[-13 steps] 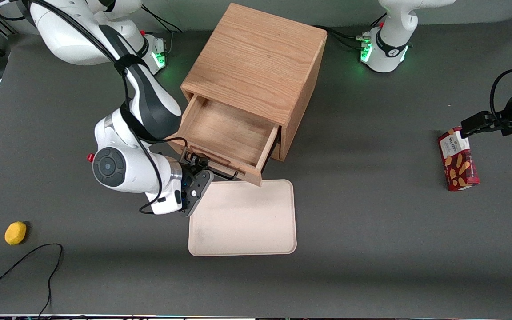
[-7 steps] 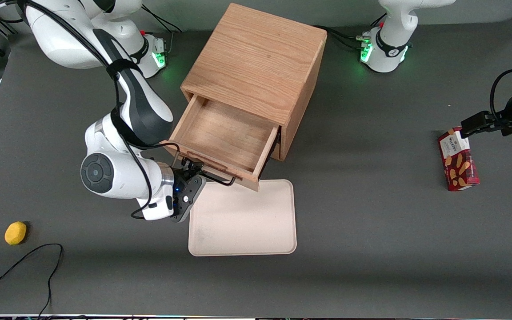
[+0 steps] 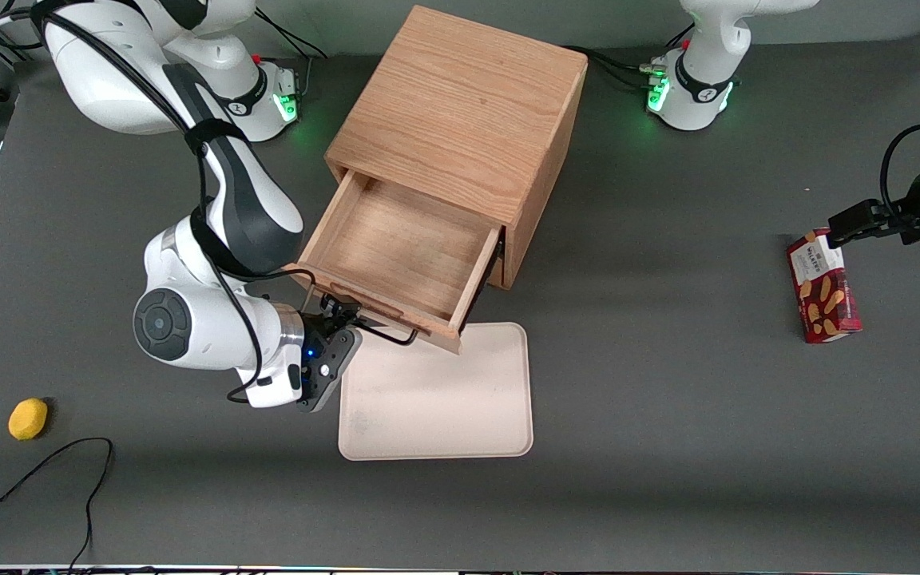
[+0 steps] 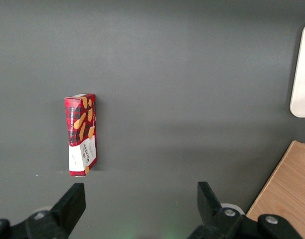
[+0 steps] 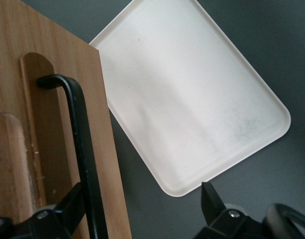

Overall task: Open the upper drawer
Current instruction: 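Pull the upper drawer outward by its handle with the right gripper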

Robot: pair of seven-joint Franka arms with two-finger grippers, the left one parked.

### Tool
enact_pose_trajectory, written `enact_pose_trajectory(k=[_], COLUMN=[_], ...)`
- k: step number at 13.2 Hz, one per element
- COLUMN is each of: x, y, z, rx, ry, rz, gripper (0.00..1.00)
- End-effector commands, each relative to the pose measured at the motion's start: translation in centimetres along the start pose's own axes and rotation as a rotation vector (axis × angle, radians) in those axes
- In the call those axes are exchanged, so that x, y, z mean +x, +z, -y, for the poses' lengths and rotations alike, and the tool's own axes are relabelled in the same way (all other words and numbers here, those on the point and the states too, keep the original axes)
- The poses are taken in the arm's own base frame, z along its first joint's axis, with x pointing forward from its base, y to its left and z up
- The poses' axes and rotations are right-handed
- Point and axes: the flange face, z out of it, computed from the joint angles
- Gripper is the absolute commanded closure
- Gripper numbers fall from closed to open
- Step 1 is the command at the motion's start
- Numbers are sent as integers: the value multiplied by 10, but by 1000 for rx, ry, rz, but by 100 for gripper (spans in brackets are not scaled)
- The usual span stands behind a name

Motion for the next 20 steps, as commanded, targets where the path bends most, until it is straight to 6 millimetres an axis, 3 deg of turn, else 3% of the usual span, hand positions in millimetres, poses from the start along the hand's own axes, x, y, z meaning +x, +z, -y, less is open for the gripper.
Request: enact_pose_trajectory(k=[1,11,20], x=[6,-3,-4], y=[-1,-5,-13], z=[-10,-37,-42], rx=[-11,-28,-35], ry=[-27,2,8], rz=[-4,-20,-27], gripper=[0,0,0])
